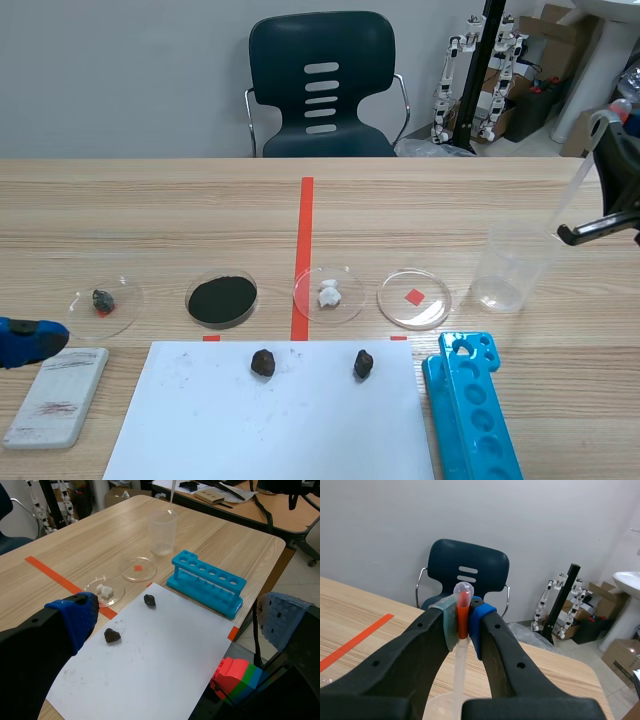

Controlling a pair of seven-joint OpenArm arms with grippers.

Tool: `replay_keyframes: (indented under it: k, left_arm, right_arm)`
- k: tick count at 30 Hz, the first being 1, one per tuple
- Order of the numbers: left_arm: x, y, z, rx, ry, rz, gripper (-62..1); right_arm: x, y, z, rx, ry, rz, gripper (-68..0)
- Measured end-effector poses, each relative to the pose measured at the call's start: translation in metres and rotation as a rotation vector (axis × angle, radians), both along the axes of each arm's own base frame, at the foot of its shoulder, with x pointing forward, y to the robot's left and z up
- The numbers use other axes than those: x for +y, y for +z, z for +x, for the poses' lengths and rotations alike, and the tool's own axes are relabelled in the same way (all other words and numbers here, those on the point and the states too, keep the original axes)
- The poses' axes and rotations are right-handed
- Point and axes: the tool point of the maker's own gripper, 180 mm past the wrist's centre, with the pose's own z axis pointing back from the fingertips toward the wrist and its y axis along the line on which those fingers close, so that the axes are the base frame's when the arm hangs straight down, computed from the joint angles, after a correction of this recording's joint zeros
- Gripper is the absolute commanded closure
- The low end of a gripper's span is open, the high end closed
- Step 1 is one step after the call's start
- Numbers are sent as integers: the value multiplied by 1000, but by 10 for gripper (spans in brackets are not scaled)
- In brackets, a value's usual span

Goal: Put the dropper in the beaker

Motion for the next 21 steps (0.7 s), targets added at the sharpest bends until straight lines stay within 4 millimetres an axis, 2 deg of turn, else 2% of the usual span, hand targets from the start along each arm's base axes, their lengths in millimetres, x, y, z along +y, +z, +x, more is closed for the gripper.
replay_keyframes:
  k: [4,12,21]
  left_arm:
    - [0,0,0,0,0,0,-623]
    - [0,0,0,0,0,0,-623]
    - [0,0,0,0,0,0,-623]
  right_arm:
    - [-1,-8,11,16,-4,11,-10]
    - [-8,-41,29,95,-29,30,-10]
    - [1,-74,37,177,-9,43,-10]
